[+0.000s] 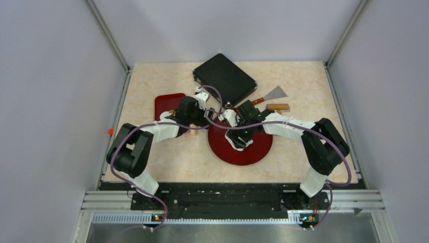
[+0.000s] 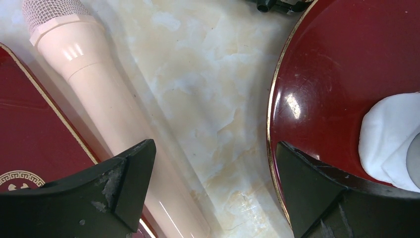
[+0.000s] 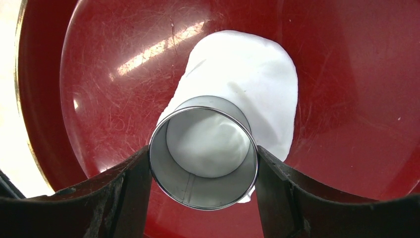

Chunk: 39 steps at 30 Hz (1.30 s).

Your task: Roll out the dumpling wrappers from the dough

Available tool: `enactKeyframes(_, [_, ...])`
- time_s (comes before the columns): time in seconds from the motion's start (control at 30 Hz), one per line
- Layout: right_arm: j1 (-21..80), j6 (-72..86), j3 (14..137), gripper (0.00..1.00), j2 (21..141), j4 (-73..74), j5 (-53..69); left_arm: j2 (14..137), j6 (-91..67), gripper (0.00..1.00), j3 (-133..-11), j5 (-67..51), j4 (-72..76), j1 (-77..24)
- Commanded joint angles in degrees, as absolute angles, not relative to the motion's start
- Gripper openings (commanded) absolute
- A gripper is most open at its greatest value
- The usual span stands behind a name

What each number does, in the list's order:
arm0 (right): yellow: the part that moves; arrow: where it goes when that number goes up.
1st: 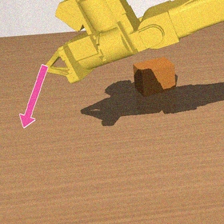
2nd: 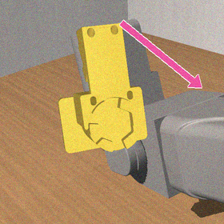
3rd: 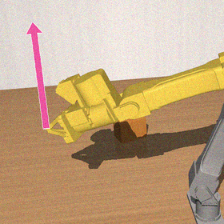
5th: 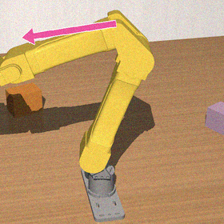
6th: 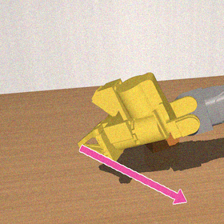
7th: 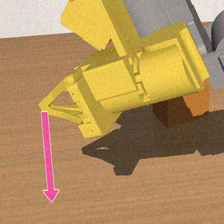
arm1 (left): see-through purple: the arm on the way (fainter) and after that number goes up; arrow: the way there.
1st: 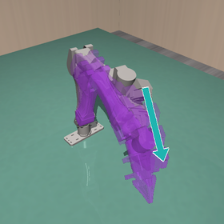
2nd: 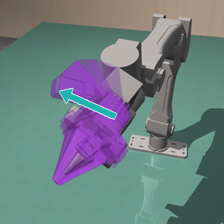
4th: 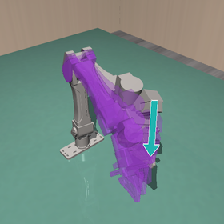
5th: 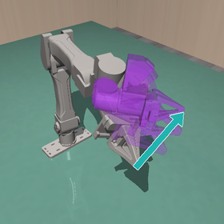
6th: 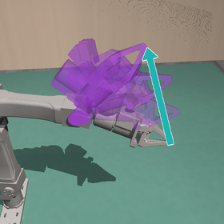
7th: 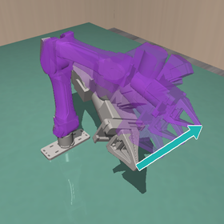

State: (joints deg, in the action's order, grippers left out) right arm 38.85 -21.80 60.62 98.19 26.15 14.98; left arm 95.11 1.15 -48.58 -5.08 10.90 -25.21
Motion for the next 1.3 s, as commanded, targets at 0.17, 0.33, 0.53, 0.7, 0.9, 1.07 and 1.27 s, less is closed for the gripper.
enactKeyframes(0.17, [44.1,-22.0,55.7,0.41,102.5,30.9,12.0,92.8,0.3,0.96,-47.7,-4.5,14.2,-25.3])
enactKeyframes(0.33, [44.7,-22.0,55.6,0.4,102.9,31.4,12.4,92.8,0.3,0.96,-47.7,-4.5,14.3,-25.2])
enactKeyframes(0.53, [44.7,-22.0,55.8,0.39,102.9,32.1,15.8,92.9,0.3,0.96,-47.8,-4.5,14.2,-25.3])
enactKeyframes(0.7, [44.7,-21.8,56.5,0.39,102.8,33.1,18.1,92.9,0.3,0.96,-47.8,-4.4,14.2,-25.2])
enactKeyframes(0.9, [44.6,-21.7,56.5,0.39,101.3,33.2,16.4,93.0,0.3,0.96,-47.9,-4.4,14.2,-25.2])
enactKeyframes(1.07, [44.6,-21.5,56.3,0.38,101.1,33.2,14.6,93.1,0.3,0.96,-48.0,-4.4,14.1,-25.3])
enactKeyframes(1.27, [44.3,-21.8,56.3,0.41,101.2,34.1,14.0,93.1,0.3,0.96,-48.2,-4.1,13.9,-25.3])
